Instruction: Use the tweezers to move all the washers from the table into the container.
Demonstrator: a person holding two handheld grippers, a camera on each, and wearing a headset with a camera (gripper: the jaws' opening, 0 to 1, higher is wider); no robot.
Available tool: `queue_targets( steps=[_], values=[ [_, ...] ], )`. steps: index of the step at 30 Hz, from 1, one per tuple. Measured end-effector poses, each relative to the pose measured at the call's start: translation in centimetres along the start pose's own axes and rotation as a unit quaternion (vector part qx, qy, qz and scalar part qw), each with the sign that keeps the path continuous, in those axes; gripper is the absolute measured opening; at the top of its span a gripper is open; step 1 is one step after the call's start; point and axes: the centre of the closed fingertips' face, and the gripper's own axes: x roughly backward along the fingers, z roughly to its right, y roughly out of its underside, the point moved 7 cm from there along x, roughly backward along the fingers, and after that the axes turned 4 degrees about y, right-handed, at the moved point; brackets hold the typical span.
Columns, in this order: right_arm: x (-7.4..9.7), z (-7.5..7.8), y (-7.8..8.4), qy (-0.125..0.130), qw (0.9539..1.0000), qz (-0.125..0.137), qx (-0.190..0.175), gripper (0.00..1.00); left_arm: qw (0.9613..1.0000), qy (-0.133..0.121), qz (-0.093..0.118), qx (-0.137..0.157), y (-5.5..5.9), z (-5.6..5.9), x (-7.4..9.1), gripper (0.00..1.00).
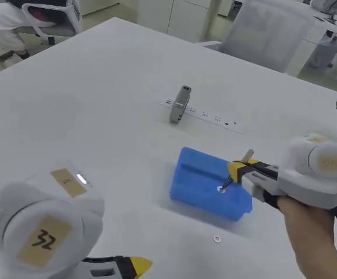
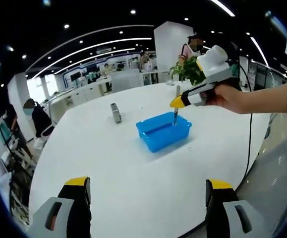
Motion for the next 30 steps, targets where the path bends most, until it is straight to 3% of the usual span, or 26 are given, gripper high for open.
queue_targets(
  steps=[3, 9, 17, 22, 30],
  values=[
    [-1.4, 0.7, 0.8, 0.003, 0.9999, -0.010, -0.005, 0.01, 1.0000, 0.002, 0.000, -0.002, 0.0, 0.1, -0.1, 0.99],
    [-2.8, 0.3, 2.3, 0.002, 0.9996, -0.020, -0.020, 0.01, 1.0000, -0.002, -0.007, 0.001, 0.3, -0.2, 0.0, 0.99],
    [-3.4, -0.7, 3.4, 0.000, 0.9994, -0.027, -0.019, 0.01, 1.0000, -0.004, -0.008, 0.003, 0.1, -0.3, 0.0, 0.99],
    [-4.2, -0.4, 3.9, -0.001, 0.9994, -0.028, -0.020, 0.01, 0.9999, -0.003, -0.014, -0.004, 0.2, 0.0, 0.1, 0.99],
    [-4.1, -0.5, 4.5, -0.001, 0.9993, -0.034, -0.012, 0.02, 0.9998, -0.013, -0.011, -0.010, -0.1, 0.0, 0.9, 0.99]
  ],
)
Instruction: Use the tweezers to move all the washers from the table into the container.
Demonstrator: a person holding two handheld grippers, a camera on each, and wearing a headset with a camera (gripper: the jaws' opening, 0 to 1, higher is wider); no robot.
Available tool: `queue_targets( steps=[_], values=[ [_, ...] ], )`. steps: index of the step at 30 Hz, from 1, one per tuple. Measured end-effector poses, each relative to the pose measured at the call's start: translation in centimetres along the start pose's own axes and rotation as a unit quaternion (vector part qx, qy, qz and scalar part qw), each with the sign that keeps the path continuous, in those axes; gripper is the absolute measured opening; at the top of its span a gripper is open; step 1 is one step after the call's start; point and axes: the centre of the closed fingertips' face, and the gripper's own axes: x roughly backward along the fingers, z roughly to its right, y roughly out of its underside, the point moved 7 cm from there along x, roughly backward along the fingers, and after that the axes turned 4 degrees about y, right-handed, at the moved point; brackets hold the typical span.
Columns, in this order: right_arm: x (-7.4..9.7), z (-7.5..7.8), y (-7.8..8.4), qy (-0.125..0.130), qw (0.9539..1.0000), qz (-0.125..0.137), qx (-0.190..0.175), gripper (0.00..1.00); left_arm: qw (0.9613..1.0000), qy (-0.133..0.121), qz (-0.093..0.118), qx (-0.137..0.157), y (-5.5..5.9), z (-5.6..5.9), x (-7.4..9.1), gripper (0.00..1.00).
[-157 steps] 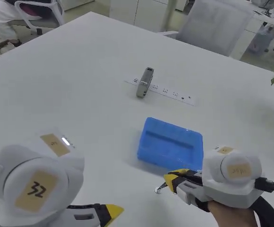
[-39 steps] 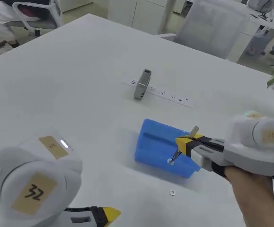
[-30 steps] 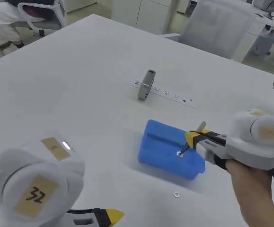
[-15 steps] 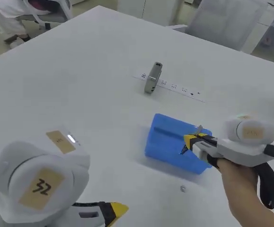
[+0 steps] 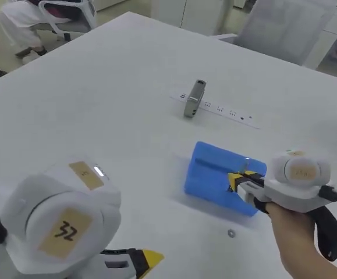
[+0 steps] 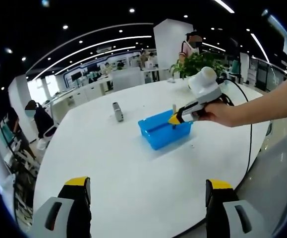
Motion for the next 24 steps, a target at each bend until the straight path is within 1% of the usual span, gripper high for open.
queue_targets(
  steps=[1, 2, 4, 7, 10, 12, 13, 15, 17, 18, 20, 22, 24],
  values=[
    [0.0, 0.0, 0.0, -0.004, 0.9999, -0.002, -0.010, 0.02, 1.0000, 0.000, 0.001, -0.001, 0.0, 0.1, 0.2, 0.99],
    [0.1, 0.1, 0.0, -0.002, 0.9999, -0.006, -0.015, 0.02, 1.0000, 0.000, 0.001, -0.002, 0.0, 0.1, 0.3, 0.99],
    [0.2, 0.3, 0.0, 0.002, 0.9999, -0.012, -0.010, 0.02, 1.0000, -0.001, 0.004, -0.004, -0.1, 0.3, 0.5, 0.99],
    [1.1, 0.4, -0.3, 0.005, 0.9999, -0.004, -0.015, 0.02, 1.0000, -0.002, 0.007, -0.002, -0.2, 0.5, 0.7, 0.99],
    [2.1, 0.4, -1.2, 0.006, 0.9998, 0.013, -0.017, 0.02, 0.9999, -0.006, 0.011, 0.002, -0.3, 0.6, 0.8, 0.99],
    [3.1, 0.3, -1.8, 0.005, 0.9996, 0.022, -0.018, 0.02, 0.9999, -0.008, 0.013, 0.001, -0.4, 0.6, 0.9, 0.99],
    [3.8, 0.2, -2.2, 0.001, 0.9991, 0.033, -0.026, 0.02, 0.9998, -0.010, 0.014, 0.000, -0.4, 0.6, 1.0, 0.99],
    [4.9, 0.2, -2.5, -0.006, 0.9981, 0.045, -0.041, 0.02, 0.9998, -0.011, 0.016, 0.000, -0.4, 0.6, 1.0, 0.99],
    [5.8, 0.2, -2.7, -0.003, 0.9973, 0.058, -0.044, 0.02, 0.9998, -0.013, 0.017, 0.002, -0.4, 0.7, 1.2, 0.99],
    [6.4, 0.2, -2.7, 0.000, 0.9966, 0.068, -0.047, 0.02, 0.9997, -0.013, 0.019, 0.003, -0.4, 0.8, 1.2, 0.99],
    [7.3, 0.2, -2.6, -0.001, 0.9952, 0.079, -0.058, 0.02, 0.9995, -0.015, 0.027, 0.006, -0.4, 0.8, 1.2, 0.99],
    [8.0, 0.0, -2.3, -0.004, 0.9944, 0.081, -0.068, 0.02, 0.9993, -0.018, 0.030, 0.010, -0.4, 0.8, 1.3, 0.99],
    [8.6, -0.3, -1.7, -0.007, 0.9942, 0.081, -0.070, 0.02, 0.9993, -0.021, 0.029, 0.011, -0.4, 0.9, 1.4, 0.99]
  ],
)
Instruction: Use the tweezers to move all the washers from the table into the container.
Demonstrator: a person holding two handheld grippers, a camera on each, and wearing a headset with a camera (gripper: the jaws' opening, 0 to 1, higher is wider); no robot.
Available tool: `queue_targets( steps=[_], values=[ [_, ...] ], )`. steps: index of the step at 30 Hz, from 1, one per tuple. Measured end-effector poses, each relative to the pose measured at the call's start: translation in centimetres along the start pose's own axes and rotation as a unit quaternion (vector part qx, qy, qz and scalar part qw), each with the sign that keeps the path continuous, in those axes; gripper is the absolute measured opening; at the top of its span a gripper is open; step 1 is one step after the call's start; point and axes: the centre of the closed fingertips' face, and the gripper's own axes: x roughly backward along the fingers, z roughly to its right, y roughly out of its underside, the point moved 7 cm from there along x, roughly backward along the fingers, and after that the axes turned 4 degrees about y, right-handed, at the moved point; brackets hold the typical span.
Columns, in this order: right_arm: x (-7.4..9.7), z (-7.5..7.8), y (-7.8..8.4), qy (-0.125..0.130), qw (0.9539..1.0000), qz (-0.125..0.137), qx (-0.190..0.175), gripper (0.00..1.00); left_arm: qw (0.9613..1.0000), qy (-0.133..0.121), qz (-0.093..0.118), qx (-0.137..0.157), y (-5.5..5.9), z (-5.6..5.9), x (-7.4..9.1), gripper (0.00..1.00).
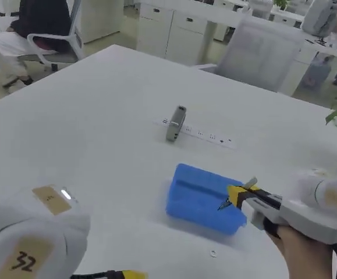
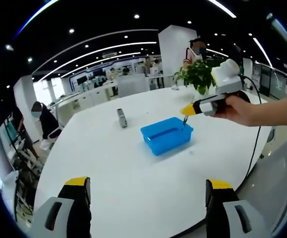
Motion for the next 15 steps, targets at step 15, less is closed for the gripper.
queue_targets(
  steps=[15],
  values=[
    [-0.1, -1.2, 5.4, -0.006, 0.9987, -0.050, -0.007, 0.02, 0.9999, -0.014, 0.006, -0.002, 0.1, 0.1, 1.2, 0.99]
  ],
)
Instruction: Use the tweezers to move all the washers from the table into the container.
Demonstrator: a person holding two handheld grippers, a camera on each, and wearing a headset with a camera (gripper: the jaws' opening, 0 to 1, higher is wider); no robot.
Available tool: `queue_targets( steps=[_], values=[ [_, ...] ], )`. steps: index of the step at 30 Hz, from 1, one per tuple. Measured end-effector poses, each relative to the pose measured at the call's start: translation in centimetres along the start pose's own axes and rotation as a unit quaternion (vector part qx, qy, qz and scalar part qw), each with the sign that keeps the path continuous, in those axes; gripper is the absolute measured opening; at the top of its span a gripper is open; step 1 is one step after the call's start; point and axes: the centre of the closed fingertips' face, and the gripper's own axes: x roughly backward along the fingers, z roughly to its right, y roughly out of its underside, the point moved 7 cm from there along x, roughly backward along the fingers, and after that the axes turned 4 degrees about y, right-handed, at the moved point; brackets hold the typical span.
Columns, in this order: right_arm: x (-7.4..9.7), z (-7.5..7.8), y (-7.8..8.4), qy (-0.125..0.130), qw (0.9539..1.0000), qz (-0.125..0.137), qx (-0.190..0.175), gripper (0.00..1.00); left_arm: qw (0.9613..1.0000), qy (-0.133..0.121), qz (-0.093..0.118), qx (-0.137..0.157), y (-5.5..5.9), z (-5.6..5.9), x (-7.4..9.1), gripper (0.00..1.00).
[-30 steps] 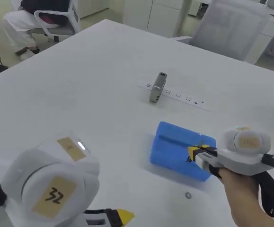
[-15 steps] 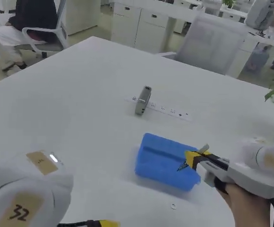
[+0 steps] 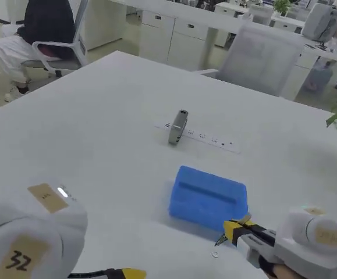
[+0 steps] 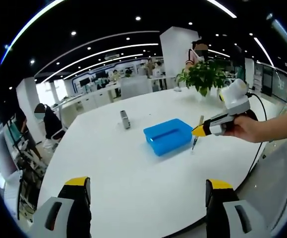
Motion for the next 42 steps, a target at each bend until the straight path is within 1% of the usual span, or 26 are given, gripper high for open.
queue_targets(
  steps=[1, 4, 5, 7, 10, 15, 16, 19, 21, 24, 26, 29, 32, 36, 40, 42],
  values=[
    [-0.2, 0.1, 0.1, 0.000, 1.0000, -0.003, 0.002, 0.02, 1.0000, -0.002, -0.002, -0.001, 0.1, 0.0, 0.1, 0.99],
    [-0.7, 0.2, 0.6, -0.003, 0.9998, -0.016, 0.010, 0.02, 1.0000, -0.005, 0.000, 0.002, 0.1, -0.1, 0.2, 0.99],
    [-0.7, -0.1, 0.7, -0.003, 0.9997, -0.022, 0.013, 0.02, 1.0000, -0.006, -0.001, 0.005, 0.2, -0.1, 0.2, 0.99],
    [-0.8, 0.0, 0.8, -0.005, 0.9996, -0.023, 0.013, 0.02, 0.9999, -0.008, -0.005, 0.006, 0.3, -0.1, 0.2, 0.99],
    [-1.1, 0.1, 1.2, -0.006, 0.9994, -0.029, 0.016, 0.02, 0.9999, -0.009, -0.005, 0.006, 0.3, -0.1, 0.3, 0.99],
    [-1.0, -0.2, 1.3, -0.006, 0.9991, -0.033, 0.027, 0.03, 0.9998, -0.013, -0.009, 0.007, 0.5, -0.2, 0.3, 0.99],
    [-1.1, 0.0, 1.2, -0.008, 0.9992, -0.029, 0.026, 0.03, 0.9998, -0.015, -0.010, 0.007, 0.5, -0.2, 0.3, 0.99],
    [-0.9, -0.2, 1.2, -0.011, 0.9991, -0.031, 0.025, 0.03, 0.9998, -0.015, -0.013, 0.008, 0.5, -0.1, 0.3, 0.99],
    [-0.8, -0.3, 1.2, -0.012, 0.9994, -0.026, 0.020, 0.02, 0.9998, -0.014, -0.015, 0.005, 0.5, 0.0, 0.2, 0.99],
    [-0.8, -0.3, 1.3, -0.017, 0.9994, -0.026, 0.018, 0.02, 0.9998, -0.012, -0.013, 0.004, 0.3, 0.1, 0.1, 0.99],
    [-0.6, -0.5, 1.5, -0.015, 0.9990, -0.025, 0.035, 0.02, 0.9999, -0.011, -0.013, 0.002, 0.2, 0.2, 0.0, 0.99],
    [-0.8, 0.0, 1.6, -0.013, 0.9984, -0.031, 0.045, 0.01, 0.9999, -0.008, -0.012, -0.002, 0.1, 0.3, -0.1, 0.99],
    [-0.7, 0.5, 1.5, -0.006, 0.9985, -0.037, 0.040, 0.01, 0.9999, -0.006, -0.013, -0.005, 0.1, 0.4, 0.0, 0.99],
    [-0.9, 0.7, 1.5, -0.003, 0.9982, -0.046, 0.038, 0.01, 0.9999, -0.005, -0.011, -0.008, 0.0, 0.4, 0.1, 0.99],
    [-0.6, 0.1, 1.3, -0.001, 0.9975, -0.053, 0.046, 0.01, 0.9999, -0.006, -0.005, -0.009, -0.2, 0.3, 0.4, 0.99],
    [-0.6, 0.3, 1.5, 0.002, 0.9971, -0.055, 0.051, 0.01, 0.9999, -0.006, -0.003, -0.010, -0.3, 0.3, 0.5, 0.99]
  ],
)
